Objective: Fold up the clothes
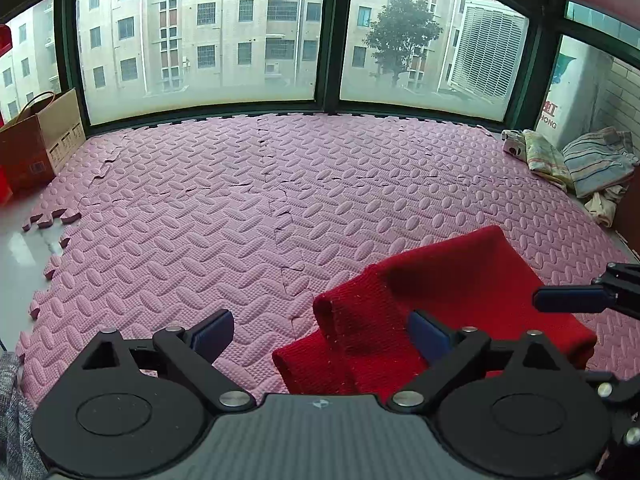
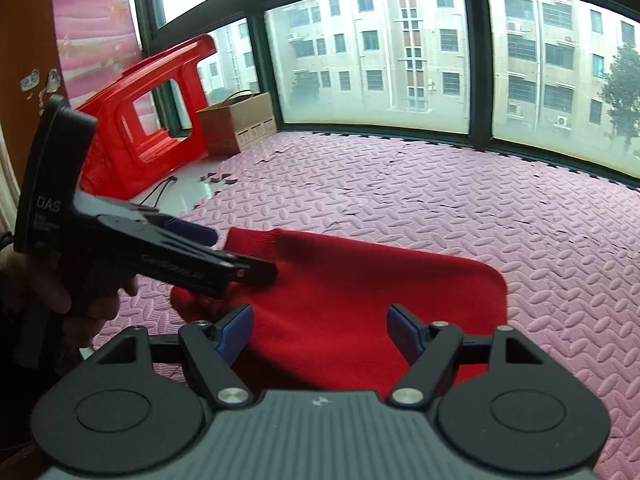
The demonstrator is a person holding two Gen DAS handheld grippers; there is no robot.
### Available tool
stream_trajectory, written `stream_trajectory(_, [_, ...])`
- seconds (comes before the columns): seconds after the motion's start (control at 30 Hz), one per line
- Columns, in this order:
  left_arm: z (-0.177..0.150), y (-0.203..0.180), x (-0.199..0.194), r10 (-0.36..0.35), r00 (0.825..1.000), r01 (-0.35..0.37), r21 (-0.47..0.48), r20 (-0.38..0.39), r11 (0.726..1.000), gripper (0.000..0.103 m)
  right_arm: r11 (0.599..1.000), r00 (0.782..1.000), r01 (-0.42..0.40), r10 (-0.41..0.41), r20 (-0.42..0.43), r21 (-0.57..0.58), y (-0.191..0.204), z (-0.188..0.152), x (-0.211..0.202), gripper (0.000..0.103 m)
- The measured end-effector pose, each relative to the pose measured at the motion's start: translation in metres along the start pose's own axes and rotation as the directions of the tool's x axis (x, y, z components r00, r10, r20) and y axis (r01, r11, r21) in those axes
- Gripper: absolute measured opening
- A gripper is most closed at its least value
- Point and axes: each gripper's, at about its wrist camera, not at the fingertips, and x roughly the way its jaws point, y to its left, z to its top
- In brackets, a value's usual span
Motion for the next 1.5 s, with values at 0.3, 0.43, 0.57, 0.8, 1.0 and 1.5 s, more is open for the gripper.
stream_trajectory(0.3, [-0.009, -0.006, -0.003, 0.007, 1.0, -0.008, -0.061, -0.019, 0.998, 0.103, 0.974, 0.994, 0.11, -0.111, -0.007, 0.199, -0.058, -0.014, 0.001, 0.078])
stream_trajectory(0.43, [-0.015, -0.007, -0.002, 0.003, 1.0, -0.006, -0.097, -0.03, 0.995, 0.103, 0.949, 0.991, 0.132, -0.129, -0.031, 0.287, -0.08, -0.025, 0.006, 0.078])
stream_trajectory(0.57, [-0.019, 0.0, -0.001, -0.021, 0.999, 0.014, -0.16, -0.041, 0.987, 0.103, 0.936, 0.991, 0.137, -0.13, -0.043, 0.323, -0.09, -0.032, 0.008, 0.078])
stream_trajectory(0.8, [-0.026, 0.009, 0.0, -0.077, 0.996, 0.062, -0.248, -0.05, 0.967, 0.103, 0.911, 0.993, 0.121, -0.107, -0.058, 0.394, -0.106, -0.043, 0.013, 0.078])
stream_trajectory(1.0, [-0.035, 0.022, 0.003, -0.177, 0.983, 0.149, -0.351, -0.049, 0.924, 0.099, 0.898, 0.996, 0.087, -0.069, -0.058, 0.432, -0.114, -0.048, 0.018, 0.078])
stream_trajectory(1.5, [-0.045, 0.033, 0.011, -0.307, 0.95, 0.249, -0.461, -0.056, 0.852, 0.082, 0.895, 0.998, 0.006, 0.019, -0.052, 0.446, -0.123, -0.039, 0.031, 0.06])
